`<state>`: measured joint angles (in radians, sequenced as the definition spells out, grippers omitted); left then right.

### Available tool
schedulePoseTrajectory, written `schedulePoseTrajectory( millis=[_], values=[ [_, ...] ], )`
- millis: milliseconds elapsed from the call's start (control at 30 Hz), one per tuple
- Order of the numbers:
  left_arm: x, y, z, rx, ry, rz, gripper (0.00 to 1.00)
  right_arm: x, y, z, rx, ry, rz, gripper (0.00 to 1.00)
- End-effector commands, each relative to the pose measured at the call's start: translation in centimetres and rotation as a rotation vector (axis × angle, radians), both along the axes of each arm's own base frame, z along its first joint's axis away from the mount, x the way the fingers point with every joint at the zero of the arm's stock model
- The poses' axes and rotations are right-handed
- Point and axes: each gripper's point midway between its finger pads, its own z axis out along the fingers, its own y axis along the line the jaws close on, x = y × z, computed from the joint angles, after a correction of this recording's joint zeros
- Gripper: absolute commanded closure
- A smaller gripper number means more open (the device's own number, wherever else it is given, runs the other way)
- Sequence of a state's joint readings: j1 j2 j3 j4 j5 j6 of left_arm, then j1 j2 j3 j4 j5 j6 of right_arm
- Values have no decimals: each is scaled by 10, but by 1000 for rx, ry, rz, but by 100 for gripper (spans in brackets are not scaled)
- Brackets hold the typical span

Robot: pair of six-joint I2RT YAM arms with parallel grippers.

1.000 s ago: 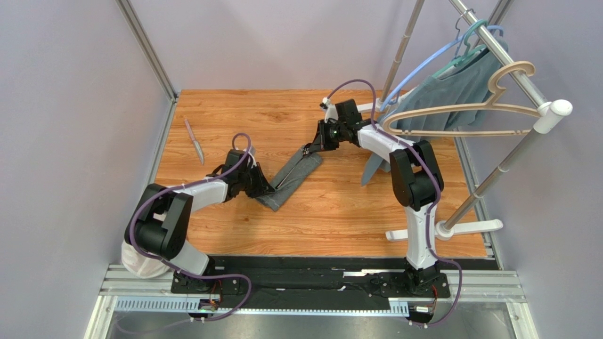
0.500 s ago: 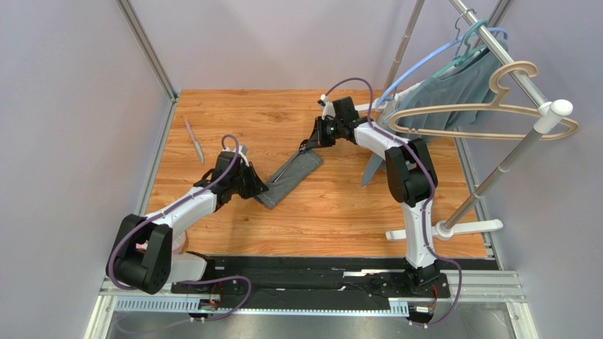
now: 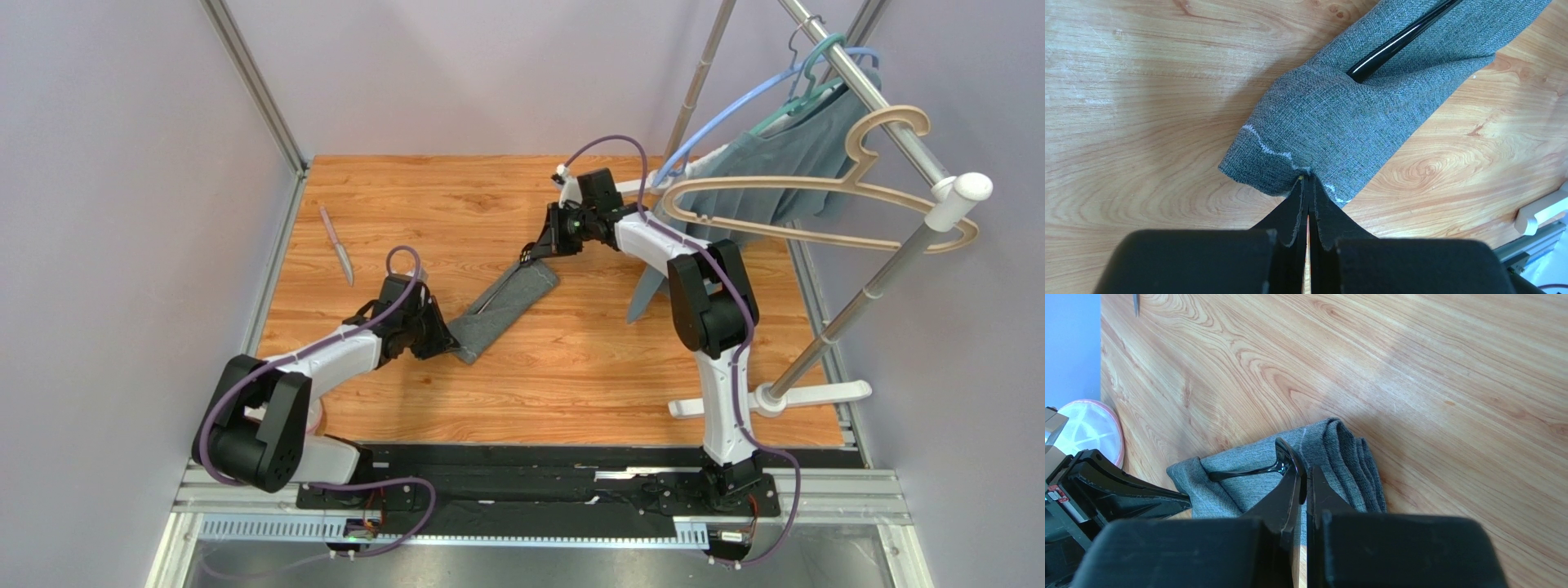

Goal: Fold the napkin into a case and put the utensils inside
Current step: Insert the spoon into the folded napkin.

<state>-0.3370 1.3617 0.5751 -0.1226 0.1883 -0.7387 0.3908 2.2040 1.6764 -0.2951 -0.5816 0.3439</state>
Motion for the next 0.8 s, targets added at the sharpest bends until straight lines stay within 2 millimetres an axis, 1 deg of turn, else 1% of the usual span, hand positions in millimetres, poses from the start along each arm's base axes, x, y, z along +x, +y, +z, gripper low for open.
schedulePoseTrajectory(
  millis=[0, 67, 233, 300, 333, 433, 533, 600, 767],
  values=[
    [3, 2, -2, 5, -4, 14, 100, 5, -13, 20, 3, -70, -2, 100],
    [4, 1, -1, 1, -7, 12, 100, 3, -18, 21, -7, -76, -3, 100],
    [6, -2, 2, -8, -12, 4, 100, -5, -20, 16, -9, -61, 1, 100],
    [6, -3, 3, -15, -17, -2, 100, -7, -21, 21, 1, -65, -2, 100],
    [6, -3, 3, -16, -15, -3, 100, -10, -21, 21, 4, -57, -6, 100],
    [5, -4, 3, -19, -15, -14, 100, -10, -24, 31, 7, -73, -15, 100],
    [5, -6, 5, -26, -20, -22, 100, -7, -33, 35, 9, -82, -33, 100],
    [5, -7, 7, -35, -25, -28, 100, -5, -40, 33, 6, -83, -38, 100],
    [5, -11, 12, -53, -40, -50, 100, -9, -42, 33, 14, -96, -4, 100]
  ],
)
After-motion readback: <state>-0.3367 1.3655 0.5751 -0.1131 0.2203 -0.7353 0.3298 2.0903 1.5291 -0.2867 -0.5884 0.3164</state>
